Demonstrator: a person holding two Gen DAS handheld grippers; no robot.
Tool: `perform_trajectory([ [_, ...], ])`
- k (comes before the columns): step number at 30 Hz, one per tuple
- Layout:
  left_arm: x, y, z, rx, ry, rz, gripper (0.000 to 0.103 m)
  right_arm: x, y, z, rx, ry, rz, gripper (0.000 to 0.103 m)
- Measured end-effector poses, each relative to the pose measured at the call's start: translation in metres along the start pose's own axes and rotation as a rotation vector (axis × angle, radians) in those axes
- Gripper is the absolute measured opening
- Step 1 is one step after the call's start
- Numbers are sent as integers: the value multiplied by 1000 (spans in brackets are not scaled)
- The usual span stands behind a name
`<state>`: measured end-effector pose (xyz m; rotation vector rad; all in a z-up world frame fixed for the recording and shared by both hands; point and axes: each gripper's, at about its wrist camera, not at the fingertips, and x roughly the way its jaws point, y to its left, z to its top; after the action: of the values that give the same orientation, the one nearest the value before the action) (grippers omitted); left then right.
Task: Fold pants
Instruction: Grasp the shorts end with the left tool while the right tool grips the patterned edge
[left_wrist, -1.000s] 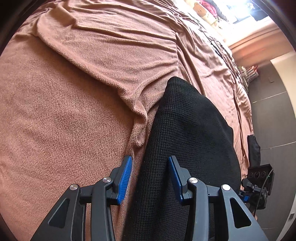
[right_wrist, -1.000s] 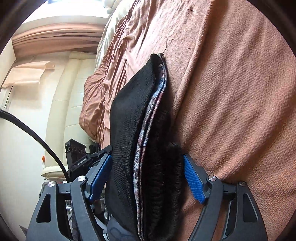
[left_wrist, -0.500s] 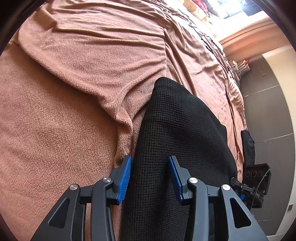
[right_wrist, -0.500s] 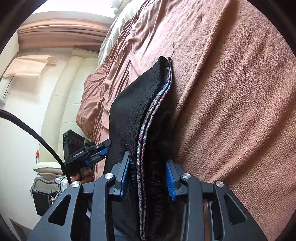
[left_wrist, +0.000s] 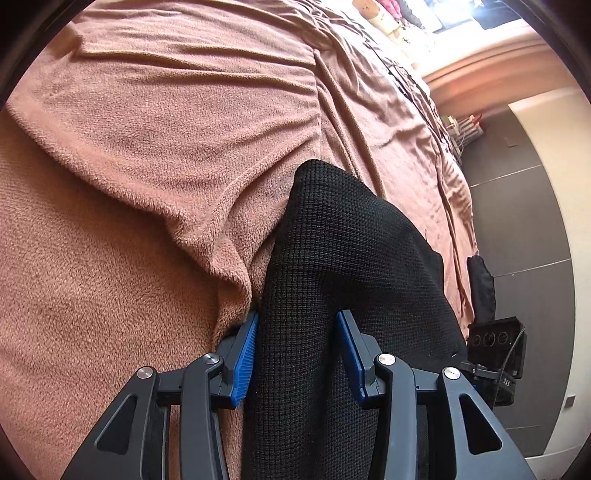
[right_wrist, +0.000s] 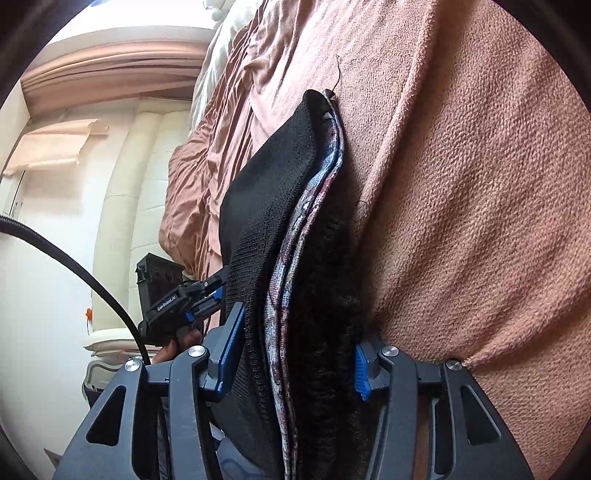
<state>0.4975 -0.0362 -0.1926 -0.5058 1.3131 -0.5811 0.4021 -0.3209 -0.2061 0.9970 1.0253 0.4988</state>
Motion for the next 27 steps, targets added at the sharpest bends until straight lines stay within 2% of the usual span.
perform_trajectory([
  [2,-1,-1,1,7,-11,-10,44,1,3,-1,-20,-8,-16,47],
  [3,-2,-3,1,16,-19,-3,40,1,5,-1,-33,-14,-24,46],
  [4,-3,-4,0,30,-27,6,36,0,7,-3,-44,-20,-31,41],
  [6,-6,-7,0,40,-40,-15,14,-3,10,-6,-67,-33,-38,35],
  [11,-17,-21,-5,80,-84,-7,9,-11,13,-15,-65,-75,-4,31],
  [27,-74,-60,-27,136,-215,-48,8,-17,55,-52,-253,-162,-54,29],
])
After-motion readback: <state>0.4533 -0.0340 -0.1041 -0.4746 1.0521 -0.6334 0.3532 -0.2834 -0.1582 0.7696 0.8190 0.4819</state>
